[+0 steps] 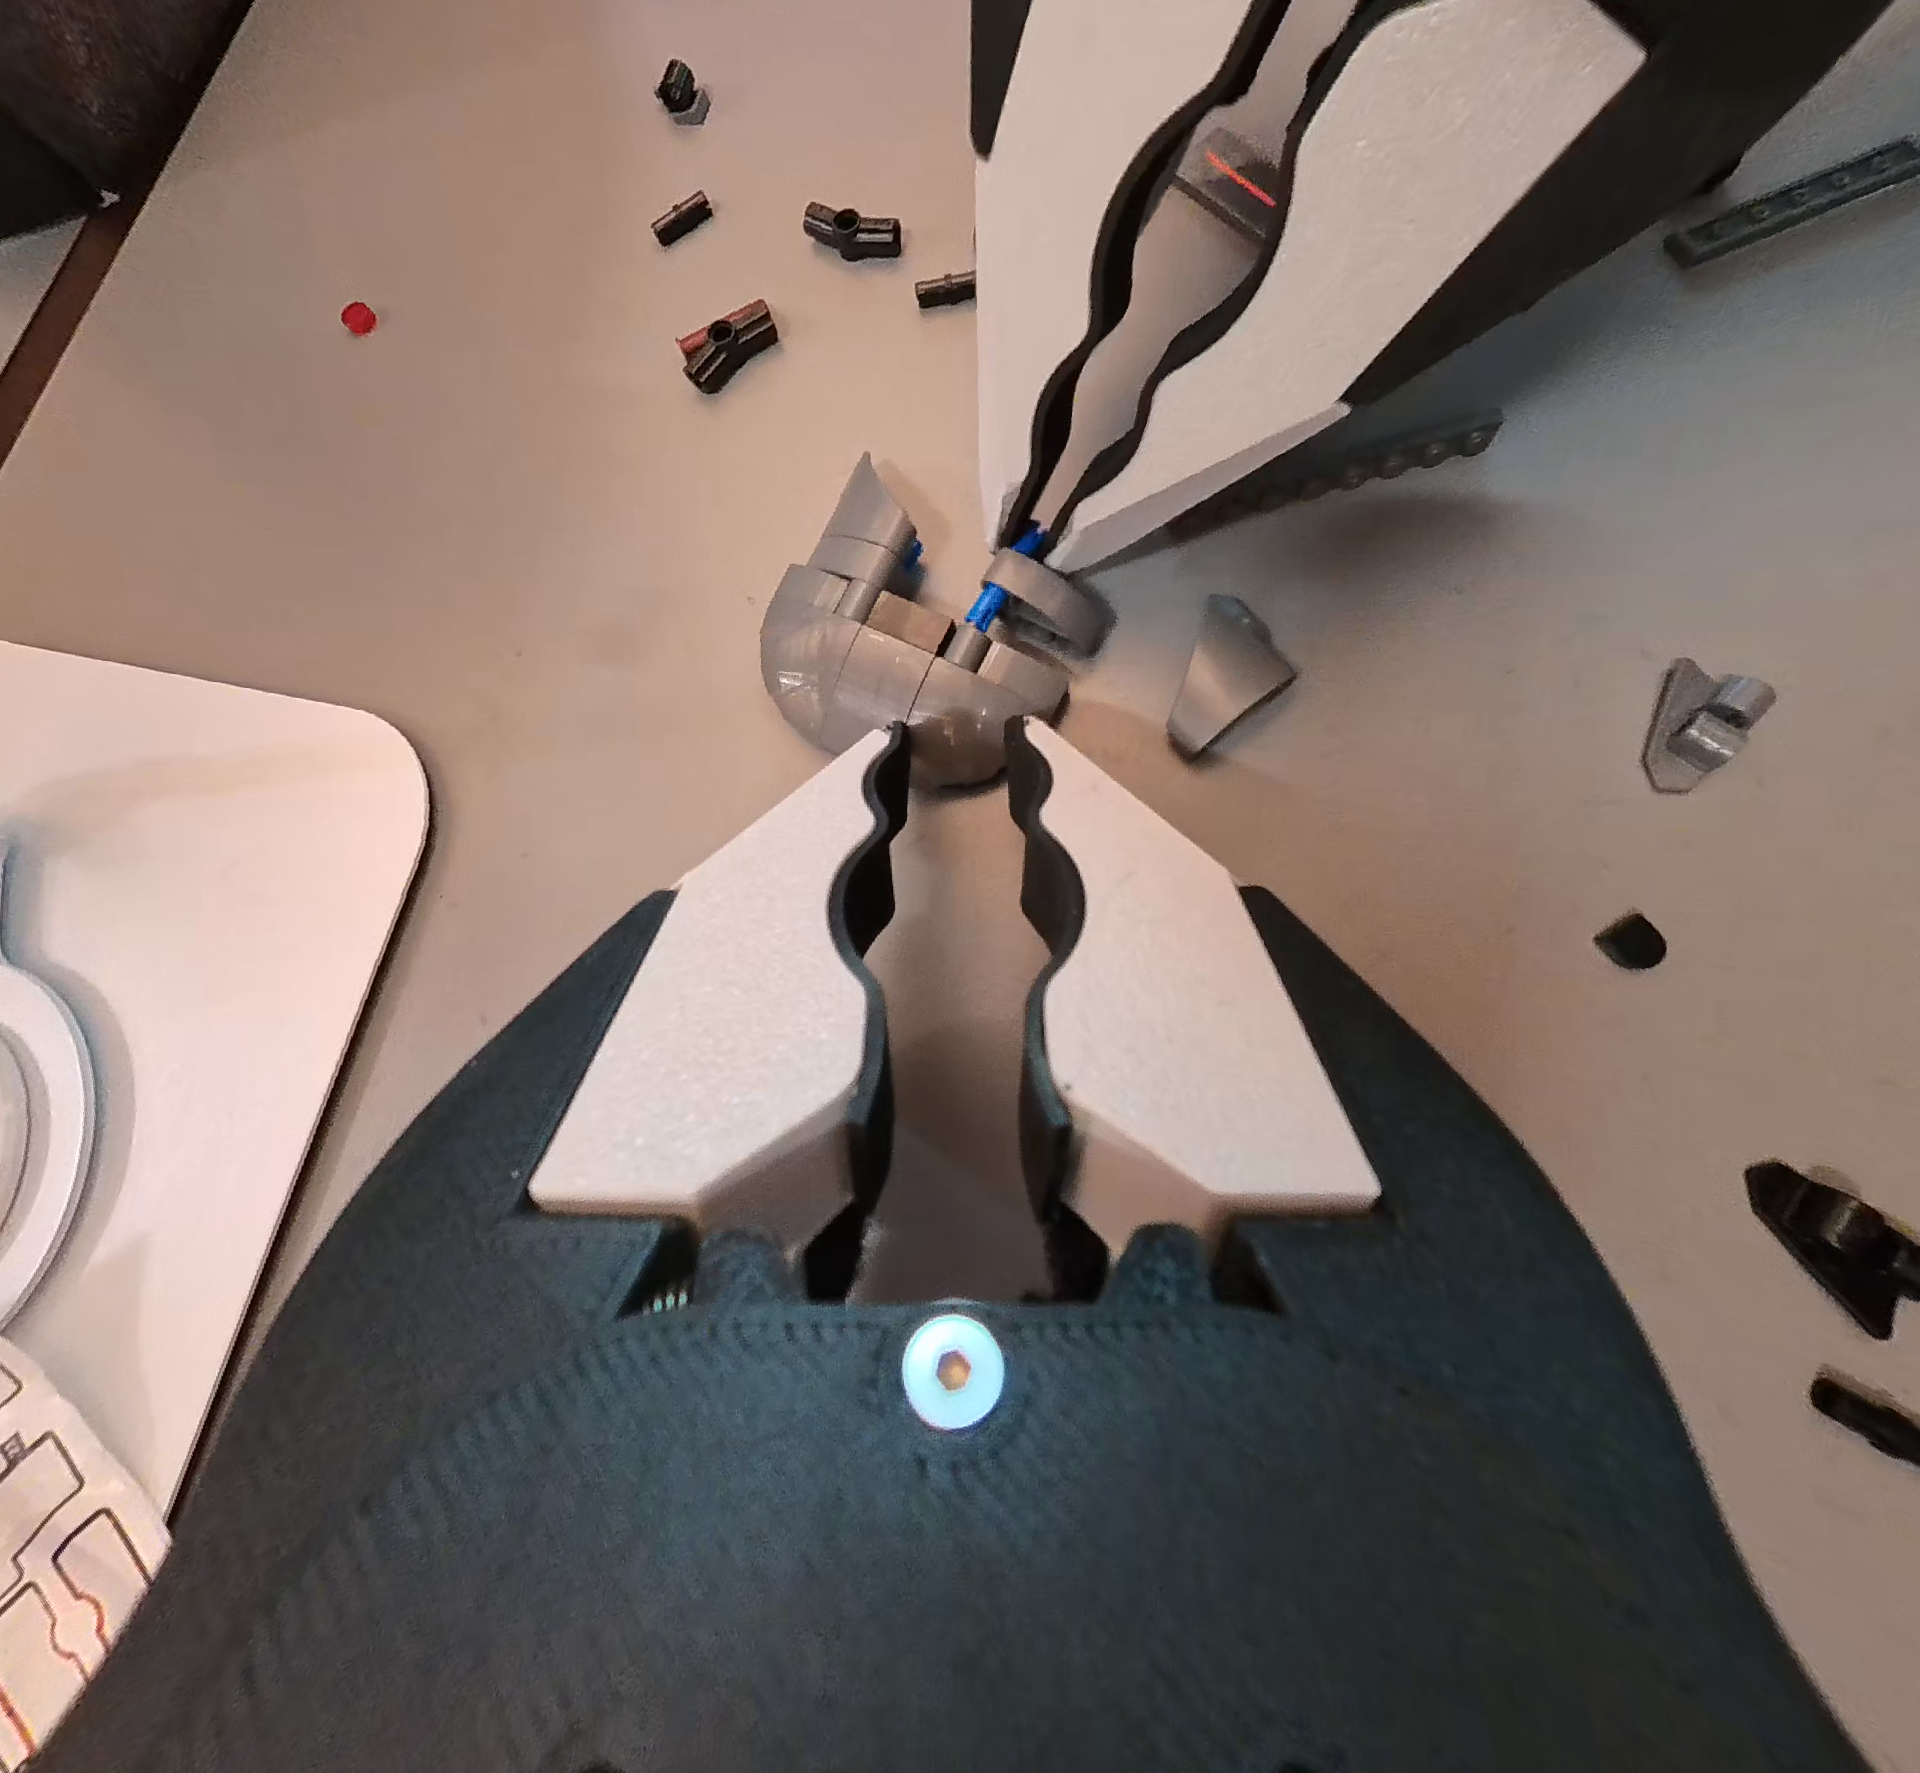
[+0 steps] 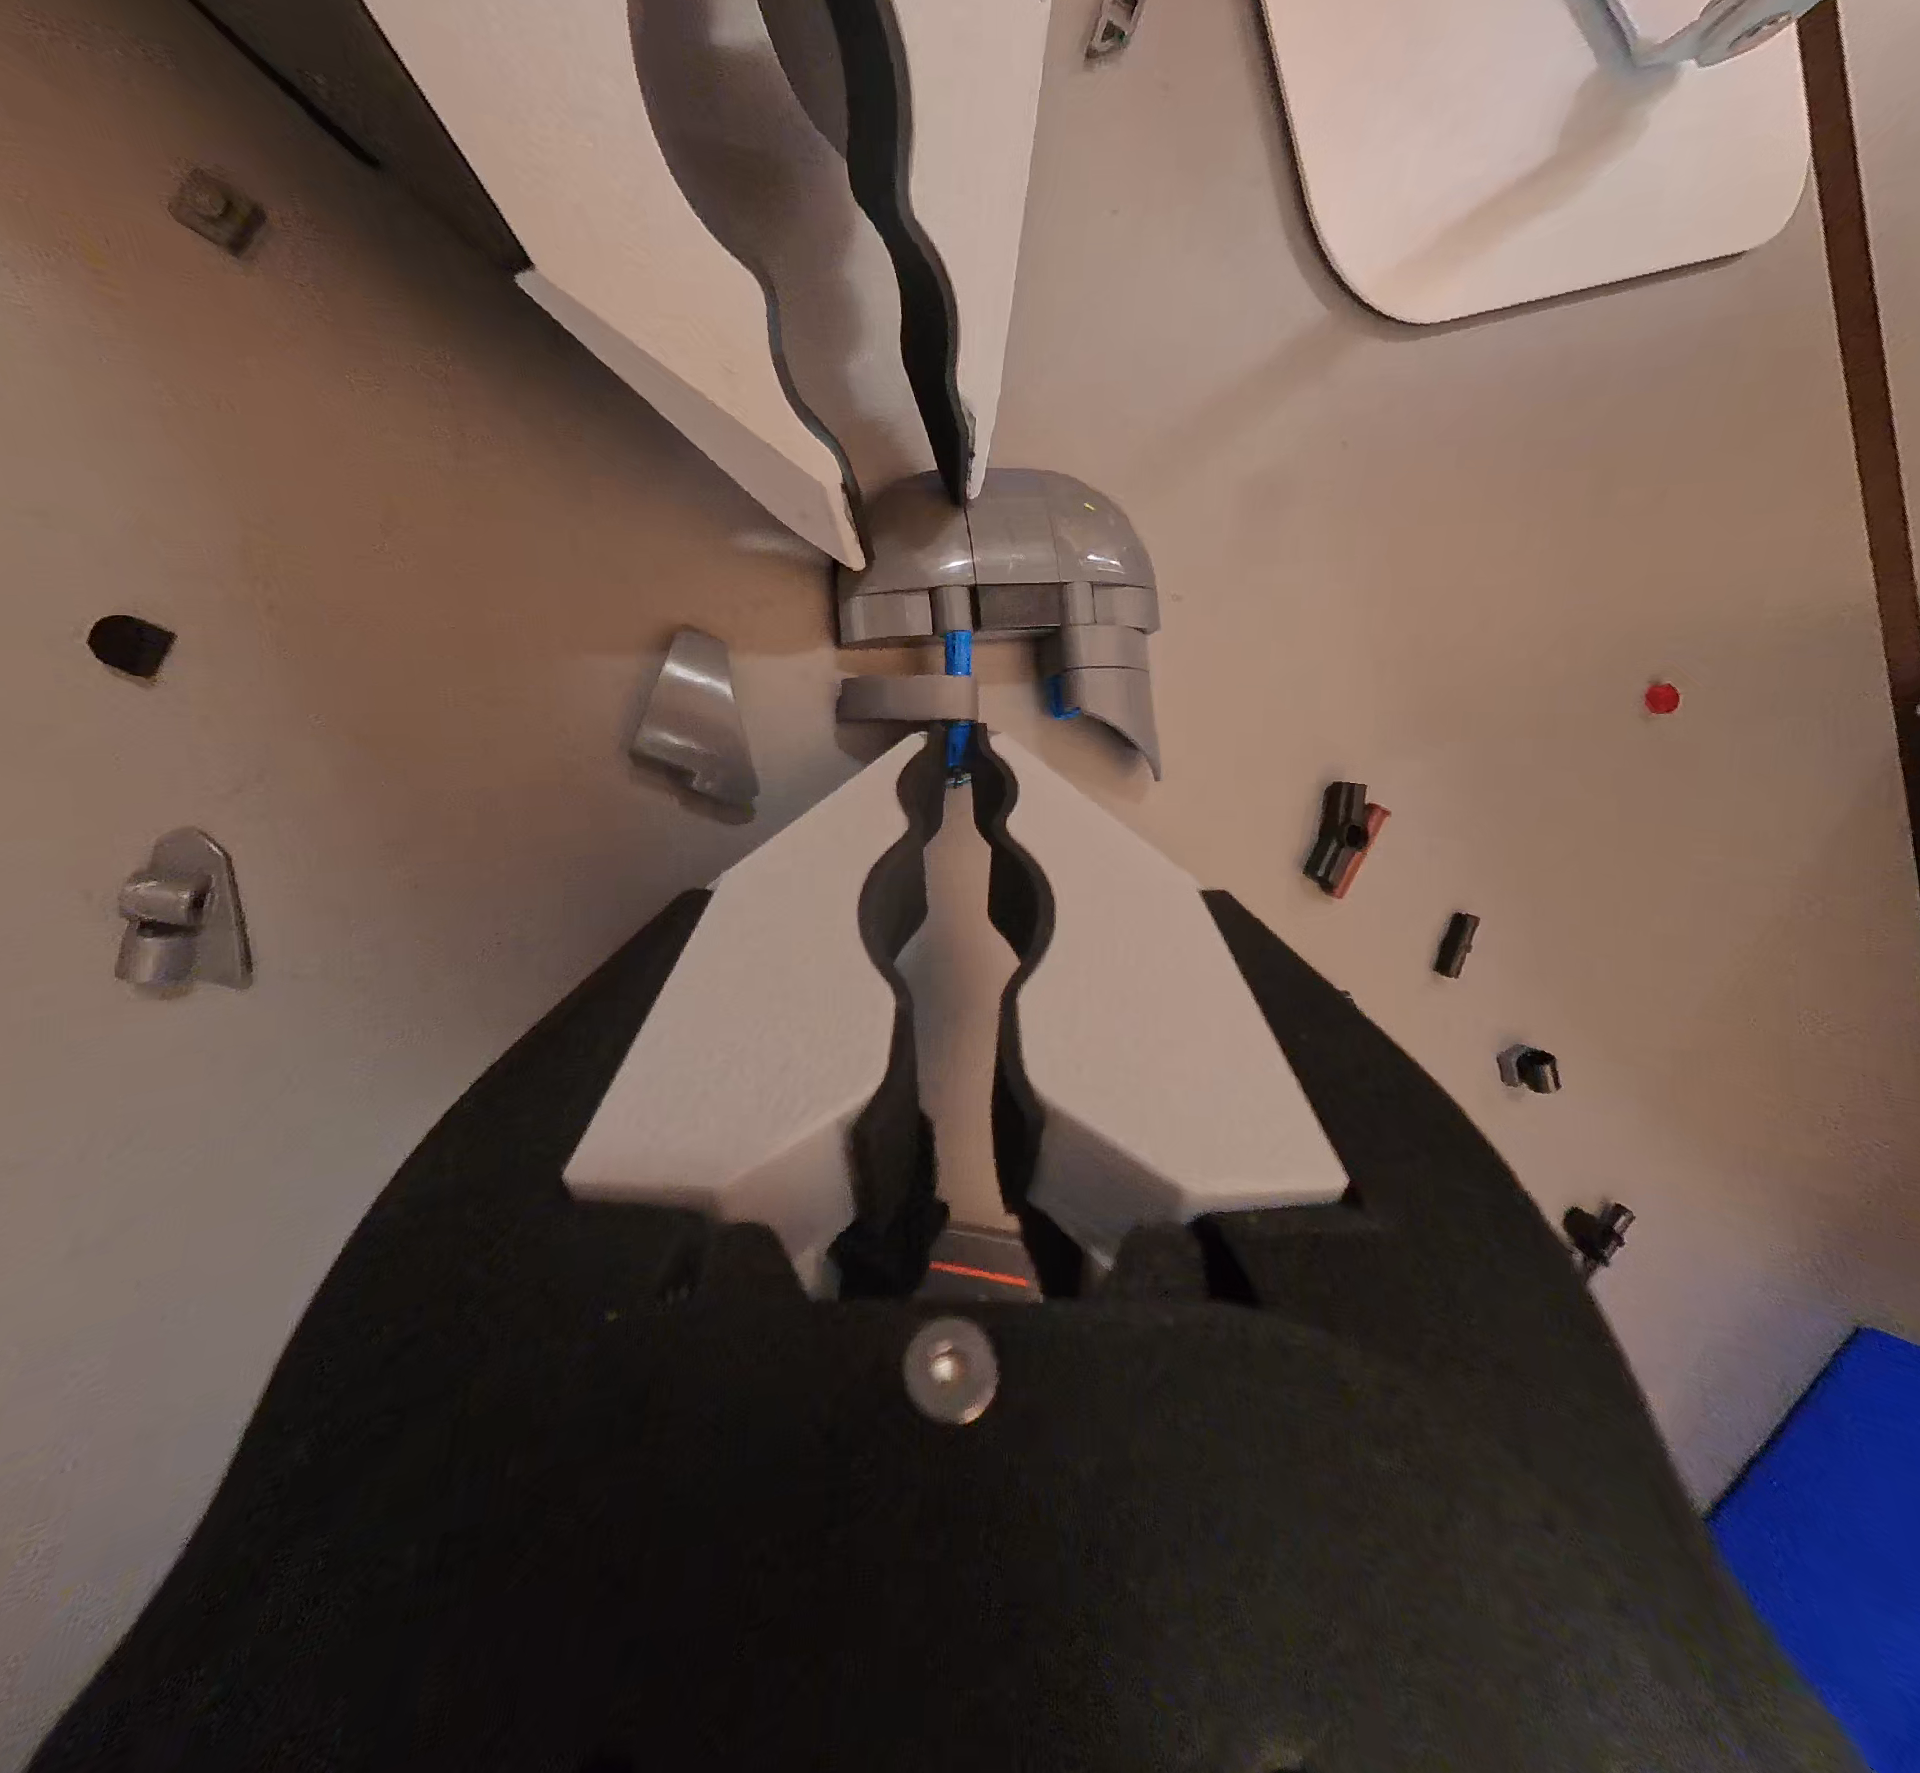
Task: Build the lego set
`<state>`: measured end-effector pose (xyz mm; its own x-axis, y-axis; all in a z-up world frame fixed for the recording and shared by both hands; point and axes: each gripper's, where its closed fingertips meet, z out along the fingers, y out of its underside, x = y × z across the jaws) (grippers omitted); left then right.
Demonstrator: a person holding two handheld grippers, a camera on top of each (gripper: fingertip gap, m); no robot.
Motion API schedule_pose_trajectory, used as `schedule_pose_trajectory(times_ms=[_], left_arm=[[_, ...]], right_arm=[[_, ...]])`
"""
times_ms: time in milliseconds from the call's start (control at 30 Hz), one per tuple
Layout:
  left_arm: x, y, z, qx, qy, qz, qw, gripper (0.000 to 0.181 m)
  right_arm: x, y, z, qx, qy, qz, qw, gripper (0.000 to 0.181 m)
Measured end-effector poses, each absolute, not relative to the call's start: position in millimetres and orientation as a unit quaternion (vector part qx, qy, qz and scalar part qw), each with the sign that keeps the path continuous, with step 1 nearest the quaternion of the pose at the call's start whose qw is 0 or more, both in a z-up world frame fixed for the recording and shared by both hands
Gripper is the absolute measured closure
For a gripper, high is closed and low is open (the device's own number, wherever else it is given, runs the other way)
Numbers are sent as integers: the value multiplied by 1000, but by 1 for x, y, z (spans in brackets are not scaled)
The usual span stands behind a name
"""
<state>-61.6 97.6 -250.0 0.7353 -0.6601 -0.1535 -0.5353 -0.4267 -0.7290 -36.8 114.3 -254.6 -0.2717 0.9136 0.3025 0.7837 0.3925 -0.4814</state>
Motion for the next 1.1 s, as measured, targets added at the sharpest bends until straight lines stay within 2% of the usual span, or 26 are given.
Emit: schedule_pose_trajectory(times_ms=[1100], left_arm=[[-61, 99, -249, -837, 354, -86, 408, 164]], right_arm=[[-35, 117, -257, -501, -823, 33, 264, 179]])
